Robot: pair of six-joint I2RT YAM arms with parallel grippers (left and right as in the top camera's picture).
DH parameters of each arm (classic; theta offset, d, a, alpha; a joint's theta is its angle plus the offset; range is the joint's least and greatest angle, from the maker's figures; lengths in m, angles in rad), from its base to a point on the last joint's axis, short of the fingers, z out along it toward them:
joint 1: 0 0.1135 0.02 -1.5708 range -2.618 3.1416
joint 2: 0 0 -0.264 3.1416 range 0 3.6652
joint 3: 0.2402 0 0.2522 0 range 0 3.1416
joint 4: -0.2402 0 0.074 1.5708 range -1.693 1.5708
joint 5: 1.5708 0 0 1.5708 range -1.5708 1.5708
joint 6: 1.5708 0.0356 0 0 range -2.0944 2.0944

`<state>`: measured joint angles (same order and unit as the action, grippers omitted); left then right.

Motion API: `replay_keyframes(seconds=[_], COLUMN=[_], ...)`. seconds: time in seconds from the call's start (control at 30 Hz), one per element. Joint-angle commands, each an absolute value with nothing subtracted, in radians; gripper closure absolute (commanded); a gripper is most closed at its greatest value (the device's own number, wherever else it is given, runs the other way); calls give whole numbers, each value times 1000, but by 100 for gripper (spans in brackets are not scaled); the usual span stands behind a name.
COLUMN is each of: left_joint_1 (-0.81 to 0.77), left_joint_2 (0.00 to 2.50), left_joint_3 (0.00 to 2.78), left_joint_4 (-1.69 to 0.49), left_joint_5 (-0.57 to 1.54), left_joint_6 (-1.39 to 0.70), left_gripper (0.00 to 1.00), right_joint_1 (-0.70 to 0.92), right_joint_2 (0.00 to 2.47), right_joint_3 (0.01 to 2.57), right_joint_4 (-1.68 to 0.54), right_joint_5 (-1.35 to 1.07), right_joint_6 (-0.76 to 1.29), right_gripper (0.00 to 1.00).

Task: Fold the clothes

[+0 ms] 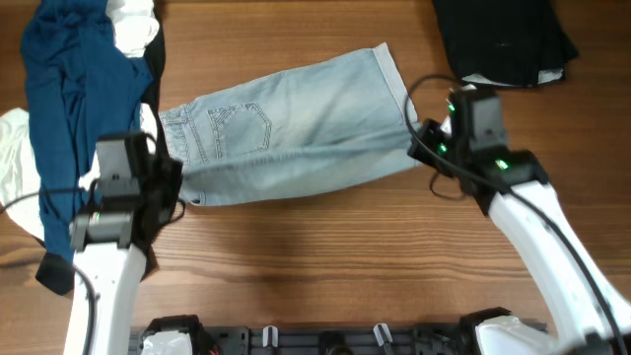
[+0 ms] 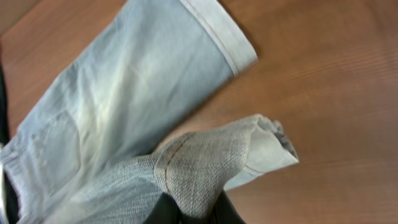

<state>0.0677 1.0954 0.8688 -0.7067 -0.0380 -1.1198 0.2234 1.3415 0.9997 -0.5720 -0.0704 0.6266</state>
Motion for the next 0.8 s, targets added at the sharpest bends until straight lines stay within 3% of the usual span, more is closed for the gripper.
replay_keyframes(seconds=[0.0, 0.3, 0.47, 0.77], left_joint_1=[74, 74, 59, 20], left_joint_2=[1221, 1384, 1386, 1417], left_joint_3=[866, 866, 866, 866], left_joint_4=[-526, -246, -93, 7], left_joint_5=[-95, -95, -97, -223], left_joint_6=[-1103, -1095, -972, -972], left_gripper=[96, 96, 96, 96], right_joint_1=[215, 215, 215, 215], right_joint_2=[1484, 1669, 1734, 1801], right_joint_3=[1099, 1166, 1166, 1166], right_joint_4=[-440, -270, -201, -117], right_joint_5=[-23, -21, -22, -6], right_joint_6=[546, 523, 535, 542], right_gripper=[96, 95, 96, 96])
